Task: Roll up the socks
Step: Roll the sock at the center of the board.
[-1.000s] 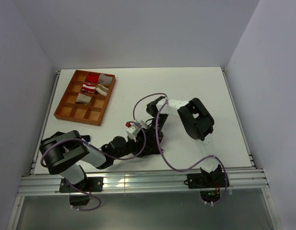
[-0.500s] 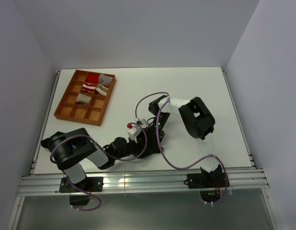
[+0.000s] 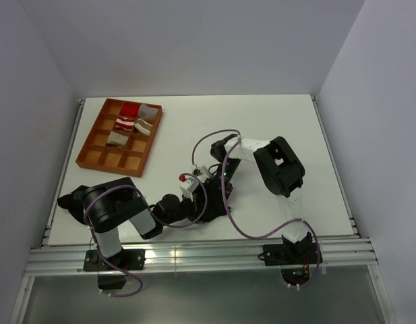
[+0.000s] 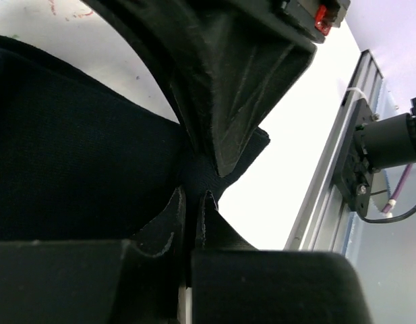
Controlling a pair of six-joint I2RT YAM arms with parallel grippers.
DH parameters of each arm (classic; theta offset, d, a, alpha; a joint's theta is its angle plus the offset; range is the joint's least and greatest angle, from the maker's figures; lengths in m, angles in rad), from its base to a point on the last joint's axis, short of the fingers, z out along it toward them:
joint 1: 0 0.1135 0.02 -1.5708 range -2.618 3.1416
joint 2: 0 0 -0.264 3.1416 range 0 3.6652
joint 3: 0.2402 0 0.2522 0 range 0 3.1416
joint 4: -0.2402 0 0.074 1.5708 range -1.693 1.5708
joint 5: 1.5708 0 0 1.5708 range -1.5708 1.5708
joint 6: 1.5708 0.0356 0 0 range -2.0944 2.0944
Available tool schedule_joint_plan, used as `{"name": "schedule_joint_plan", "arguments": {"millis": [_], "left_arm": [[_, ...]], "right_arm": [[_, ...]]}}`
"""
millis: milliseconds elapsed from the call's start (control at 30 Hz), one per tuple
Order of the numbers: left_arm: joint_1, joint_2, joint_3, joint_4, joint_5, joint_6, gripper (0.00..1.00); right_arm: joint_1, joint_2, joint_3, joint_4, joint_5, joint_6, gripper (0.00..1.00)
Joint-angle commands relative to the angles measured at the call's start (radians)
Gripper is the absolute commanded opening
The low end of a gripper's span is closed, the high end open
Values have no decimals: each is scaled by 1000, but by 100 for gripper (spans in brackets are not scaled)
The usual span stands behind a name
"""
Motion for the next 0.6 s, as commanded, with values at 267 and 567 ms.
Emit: {"name": "schedule_joint_plan", "arguments": {"millis": [267,567], "left_arm": [[70,125,-43,93,215,-147,0],[182,187,-13,136,559,-349,0]], "right_arm": [[-131,-360,-106,196,46,51,36],[-150,-678,-369,397,146,16,37]]}}
